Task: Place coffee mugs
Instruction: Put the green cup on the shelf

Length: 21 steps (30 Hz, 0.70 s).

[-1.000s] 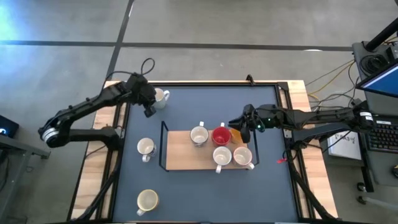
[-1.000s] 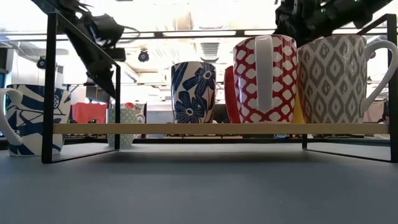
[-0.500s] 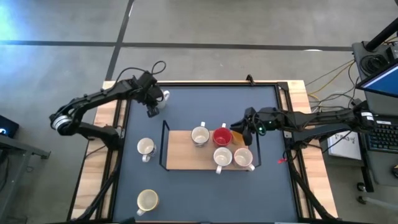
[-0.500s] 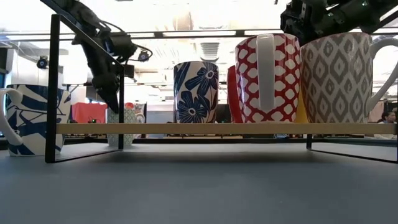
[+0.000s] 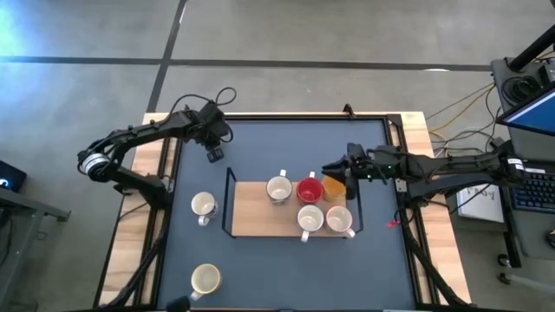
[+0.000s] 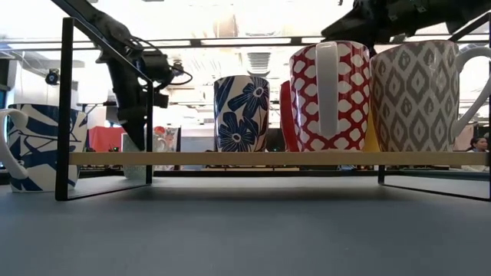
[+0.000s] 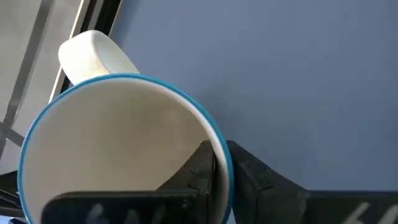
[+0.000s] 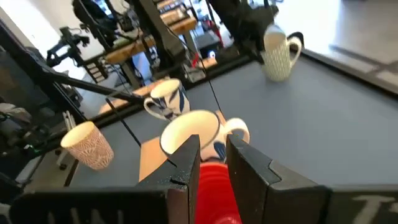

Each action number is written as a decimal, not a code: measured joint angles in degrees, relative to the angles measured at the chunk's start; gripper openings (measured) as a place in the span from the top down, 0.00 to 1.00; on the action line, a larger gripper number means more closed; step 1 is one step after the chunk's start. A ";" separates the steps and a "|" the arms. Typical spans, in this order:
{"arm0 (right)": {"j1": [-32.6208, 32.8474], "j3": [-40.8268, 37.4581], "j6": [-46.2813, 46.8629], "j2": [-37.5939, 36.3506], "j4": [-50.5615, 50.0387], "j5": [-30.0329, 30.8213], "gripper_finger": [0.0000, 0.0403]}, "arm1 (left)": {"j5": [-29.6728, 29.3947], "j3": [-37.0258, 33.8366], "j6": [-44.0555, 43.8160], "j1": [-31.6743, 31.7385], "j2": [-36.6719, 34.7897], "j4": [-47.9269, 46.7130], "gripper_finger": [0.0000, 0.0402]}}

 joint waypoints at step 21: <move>-0.04 -9.01 -1.08 -7.68 4.79 -0.22 0.83 | 7.83 17.98 -10.37 -5.15 -5.43 -11.64 0.98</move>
